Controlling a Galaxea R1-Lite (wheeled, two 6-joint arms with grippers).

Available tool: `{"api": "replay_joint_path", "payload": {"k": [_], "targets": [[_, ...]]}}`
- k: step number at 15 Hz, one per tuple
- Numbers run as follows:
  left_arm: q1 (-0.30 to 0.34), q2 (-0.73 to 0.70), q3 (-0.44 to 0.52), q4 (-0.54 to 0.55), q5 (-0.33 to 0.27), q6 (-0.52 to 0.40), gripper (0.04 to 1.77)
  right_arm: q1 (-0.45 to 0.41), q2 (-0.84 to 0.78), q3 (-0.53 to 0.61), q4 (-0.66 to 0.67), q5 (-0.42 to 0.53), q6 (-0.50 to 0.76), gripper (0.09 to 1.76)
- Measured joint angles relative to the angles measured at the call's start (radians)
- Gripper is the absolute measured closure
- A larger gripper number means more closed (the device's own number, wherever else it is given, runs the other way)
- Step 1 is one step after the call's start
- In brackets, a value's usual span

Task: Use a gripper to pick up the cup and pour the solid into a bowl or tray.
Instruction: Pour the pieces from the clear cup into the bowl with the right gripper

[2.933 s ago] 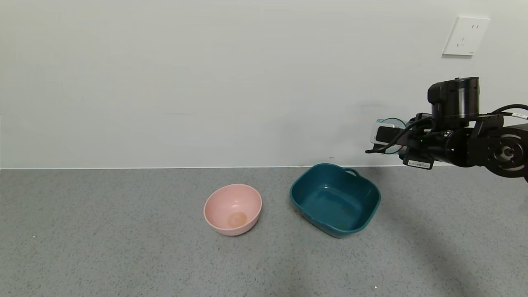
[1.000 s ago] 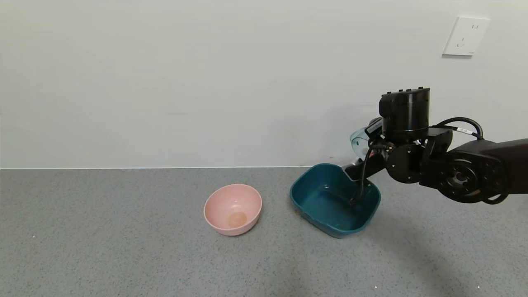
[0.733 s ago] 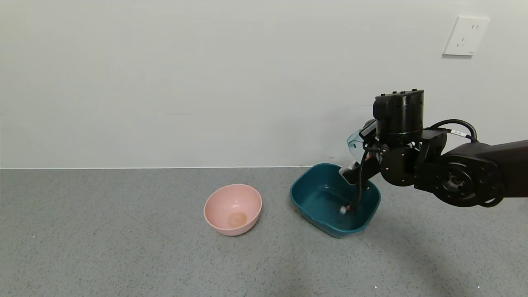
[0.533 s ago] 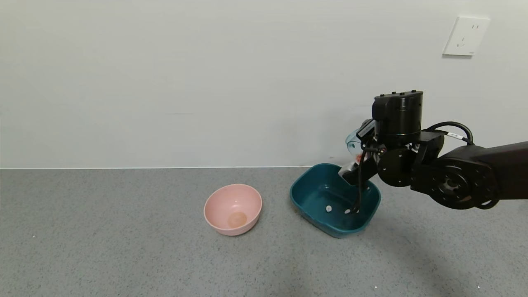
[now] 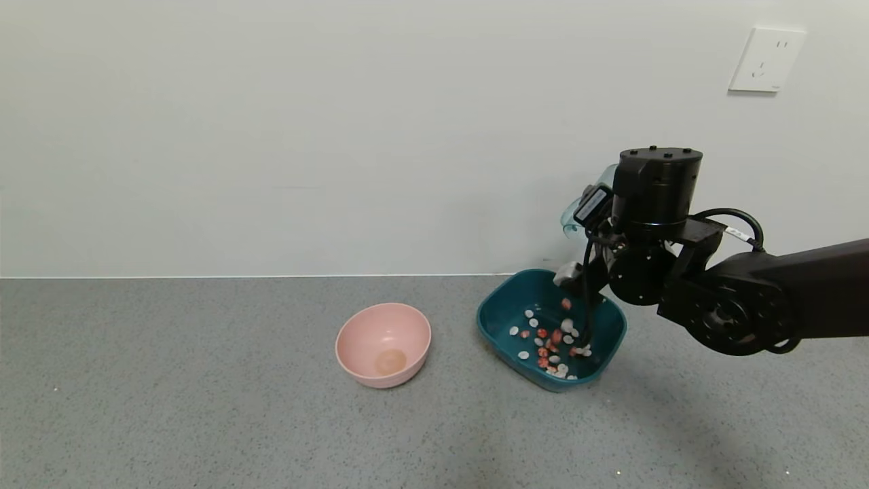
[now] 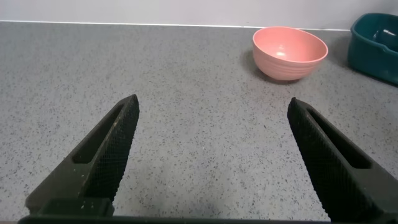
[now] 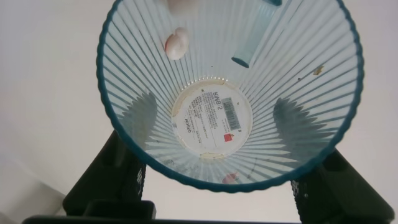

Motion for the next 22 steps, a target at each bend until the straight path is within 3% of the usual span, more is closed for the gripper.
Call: {"api": "replay_joint_path", "payload": {"k": [5,13,15,22], "targets": [[0.0,0.0,0.0,0.0,0.0,0.0,0.09,0.004,0.017,0.063,-0.213,0.007,-0.159,0.54],[0.0,0.0,0.0,0.0,0.0,0.0,0.09,0.003,0.003,0.069,-0.225,0.01,-0.166,0.54],[0.0,0.0,0.0,0.0,0.0,0.0,0.09,-0.006,-0.018,0.082,-0.223,0.007,-0.113,0.54],[0.001,0.0,0.0,0.0,0.0,0.0,0.09,-0.05,-0.097,0.231,-0.214,0.005,0.27,0.54]]}}
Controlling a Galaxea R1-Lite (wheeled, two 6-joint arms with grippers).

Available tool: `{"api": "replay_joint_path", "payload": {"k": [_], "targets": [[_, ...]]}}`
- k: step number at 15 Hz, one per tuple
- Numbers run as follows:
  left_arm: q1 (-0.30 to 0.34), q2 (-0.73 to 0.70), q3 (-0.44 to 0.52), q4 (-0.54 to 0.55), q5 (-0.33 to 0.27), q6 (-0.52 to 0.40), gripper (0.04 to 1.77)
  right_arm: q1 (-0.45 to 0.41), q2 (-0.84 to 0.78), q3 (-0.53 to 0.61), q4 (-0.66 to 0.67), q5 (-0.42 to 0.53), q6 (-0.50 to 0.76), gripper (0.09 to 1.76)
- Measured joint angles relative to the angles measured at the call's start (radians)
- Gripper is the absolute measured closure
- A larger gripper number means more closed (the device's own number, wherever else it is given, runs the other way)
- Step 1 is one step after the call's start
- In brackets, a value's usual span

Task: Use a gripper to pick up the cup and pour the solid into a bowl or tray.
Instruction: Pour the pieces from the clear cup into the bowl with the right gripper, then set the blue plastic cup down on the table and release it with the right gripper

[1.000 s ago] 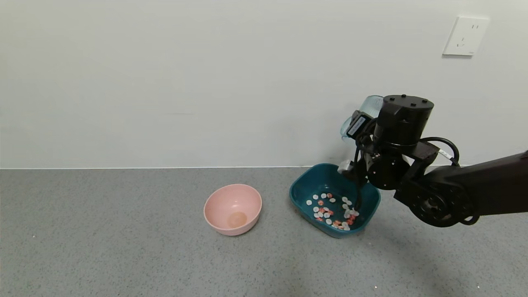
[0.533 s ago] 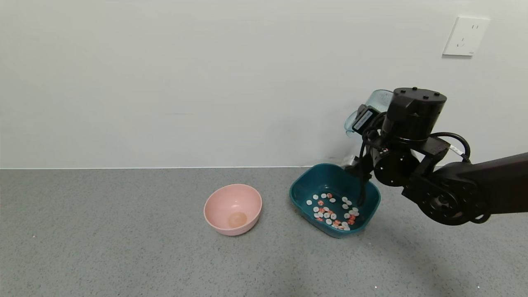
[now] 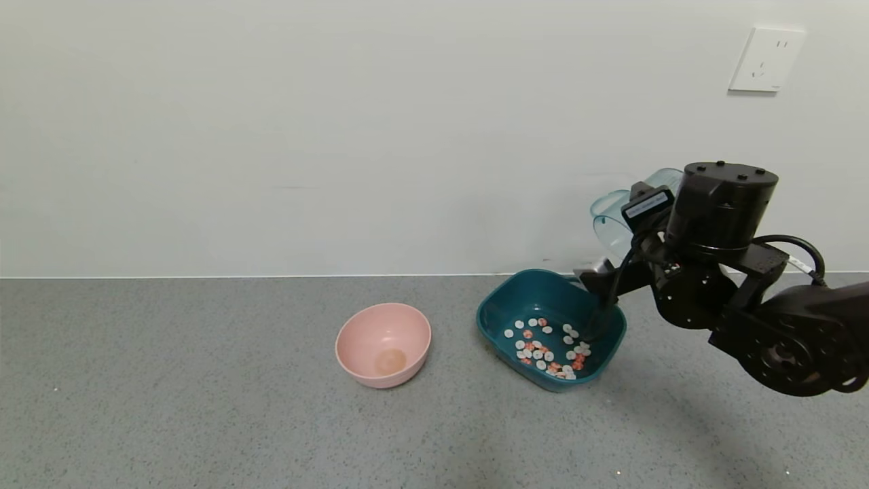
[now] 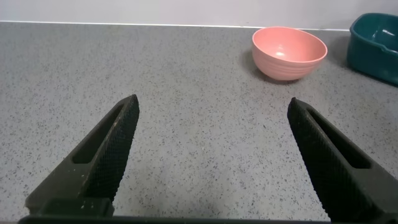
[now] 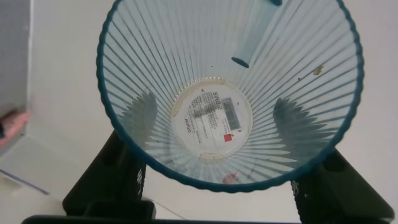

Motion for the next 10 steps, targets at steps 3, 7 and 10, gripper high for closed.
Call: {"api": "replay_joint_path", "payload": {"k": [3,7,10], "targets": [[0.0,0.0,0.0,0.0,0.0,0.0,0.09,-0.033,-0.041,0.082,0.0,0.0,0.189,0.54],[0.0,0.0,0.0,0.0,0.0,0.0,0.09,-0.077,-0.105,0.21,0.0,0.001,0.505,0.54],[0.0,0.0,0.0,0.0,0.0,0.0,0.09,-0.109,-0.148,0.291,0.001,0.003,0.695,0.54]]}}
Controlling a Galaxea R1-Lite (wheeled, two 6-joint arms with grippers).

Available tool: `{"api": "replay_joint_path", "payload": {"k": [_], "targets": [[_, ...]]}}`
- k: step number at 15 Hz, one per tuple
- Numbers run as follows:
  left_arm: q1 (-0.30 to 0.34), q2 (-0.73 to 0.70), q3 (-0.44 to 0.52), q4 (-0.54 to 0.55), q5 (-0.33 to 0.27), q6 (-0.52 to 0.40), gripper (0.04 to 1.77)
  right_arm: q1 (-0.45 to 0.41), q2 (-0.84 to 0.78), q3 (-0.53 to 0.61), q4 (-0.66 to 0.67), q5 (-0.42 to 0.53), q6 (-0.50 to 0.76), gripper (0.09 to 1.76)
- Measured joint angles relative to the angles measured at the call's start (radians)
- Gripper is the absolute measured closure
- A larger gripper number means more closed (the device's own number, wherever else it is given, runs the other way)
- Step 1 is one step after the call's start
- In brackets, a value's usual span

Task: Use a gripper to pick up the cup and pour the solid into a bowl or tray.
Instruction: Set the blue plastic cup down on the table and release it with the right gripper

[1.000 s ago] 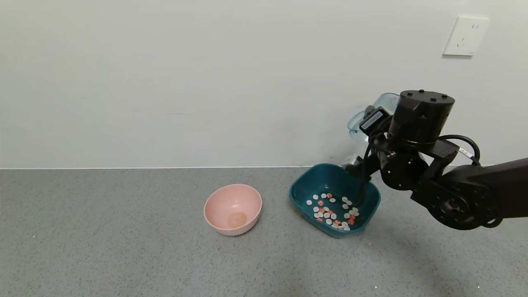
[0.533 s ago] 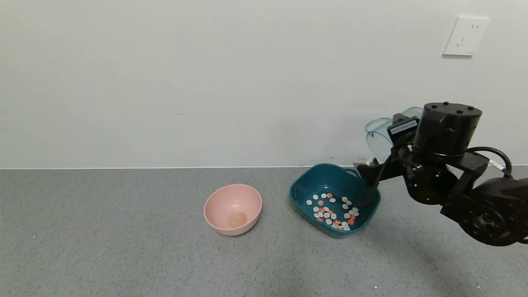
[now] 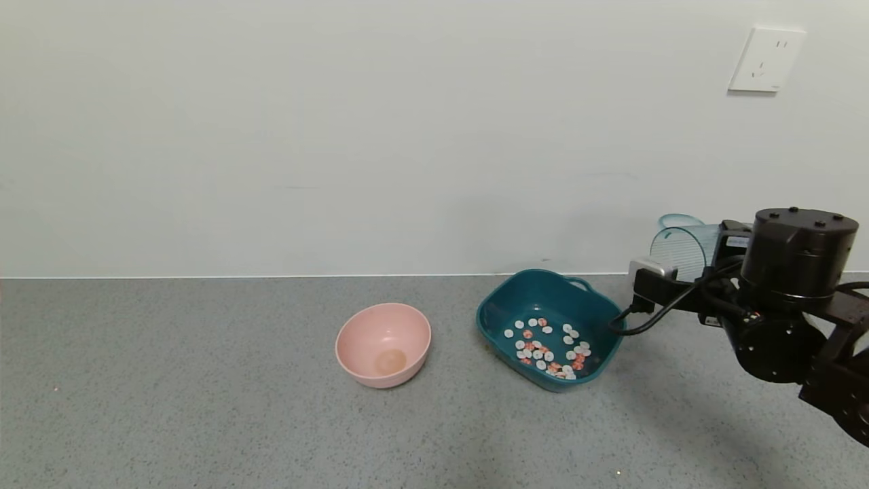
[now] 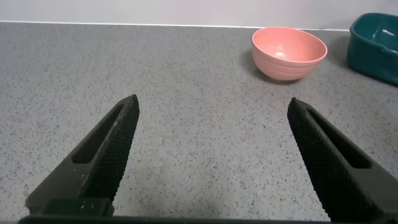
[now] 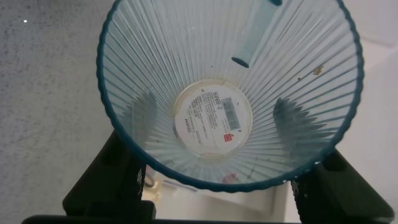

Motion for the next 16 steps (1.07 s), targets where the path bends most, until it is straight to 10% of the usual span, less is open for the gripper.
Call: {"api": "replay_joint_path", "payload": {"k": [16], "targets": [[-0.001,0.0,0.0,0.0,0.0,0.0,0.09,-0.067,-0.078,0.186,0.116,0.02,1.041,0.54]]}}
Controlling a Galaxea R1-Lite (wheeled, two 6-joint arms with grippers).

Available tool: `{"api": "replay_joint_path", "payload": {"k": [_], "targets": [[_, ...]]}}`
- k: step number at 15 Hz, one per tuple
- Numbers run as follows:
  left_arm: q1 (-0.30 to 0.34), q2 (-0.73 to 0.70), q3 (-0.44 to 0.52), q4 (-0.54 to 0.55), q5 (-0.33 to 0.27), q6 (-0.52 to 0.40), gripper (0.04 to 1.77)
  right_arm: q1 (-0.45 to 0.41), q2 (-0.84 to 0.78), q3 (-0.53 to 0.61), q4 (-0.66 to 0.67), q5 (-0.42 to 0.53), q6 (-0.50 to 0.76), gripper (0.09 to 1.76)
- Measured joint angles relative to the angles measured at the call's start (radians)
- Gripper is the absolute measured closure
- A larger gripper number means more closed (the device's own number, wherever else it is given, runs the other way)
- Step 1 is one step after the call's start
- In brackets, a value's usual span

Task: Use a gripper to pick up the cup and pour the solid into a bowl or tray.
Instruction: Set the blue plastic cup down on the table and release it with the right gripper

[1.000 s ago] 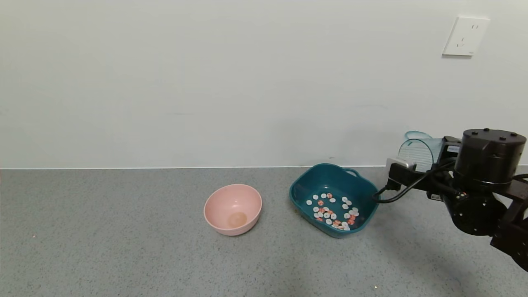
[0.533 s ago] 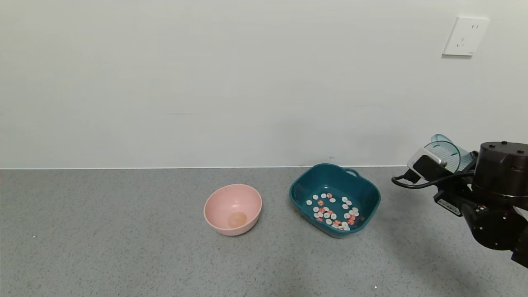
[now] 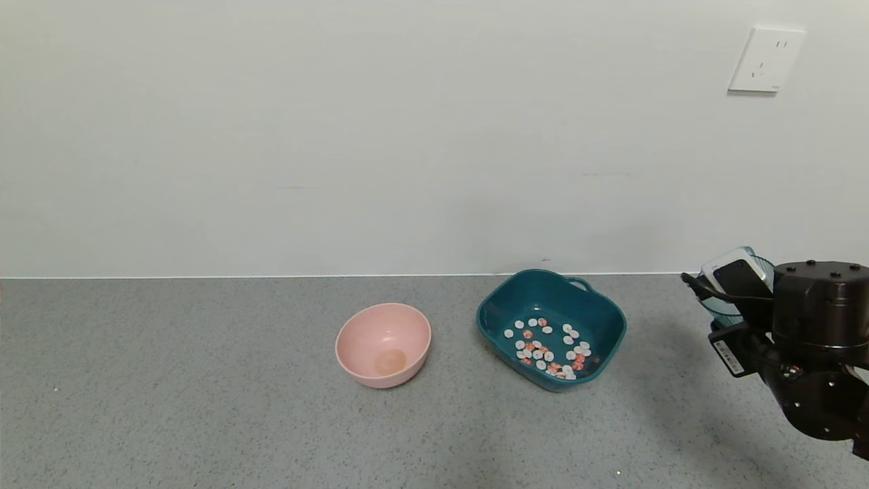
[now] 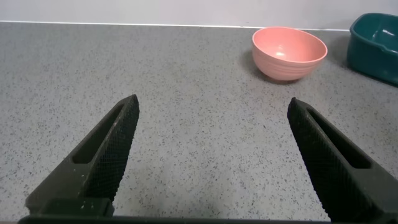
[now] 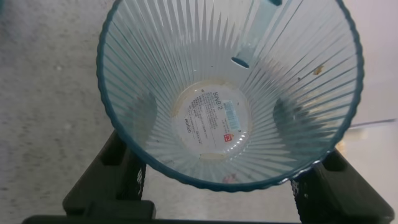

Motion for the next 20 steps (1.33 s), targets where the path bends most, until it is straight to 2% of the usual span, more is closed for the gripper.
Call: {"api": "replay_joint_path", "payload": {"k": [5,7,10,13,20], "targets": [[0.001,0.0,0.0,0.0,0.0,0.0,0.09,0.01,-0.008,0.004,0.08,0.111,0.269,0.54],[0.0,0.0,0.0,0.0,0.0,0.0,0.09,0.014,-0.008,0.01,0.084,0.151,0.33,0.54],[0.0,0.0,0.0,0.0,0.0,0.0,0.09,0.016,-0.01,0.034,0.068,0.23,0.385,0.54],[0.0,0.0,0.0,0.0,0.0,0.0,0.09,0.016,-0.008,0.044,0.067,0.269,0.441,0.54],[0.0,0.0,0.0,0.0,0.0,0.0,0.09,0.007,0.026,0.111,0.048,0.294,0.518,0.54]]}}
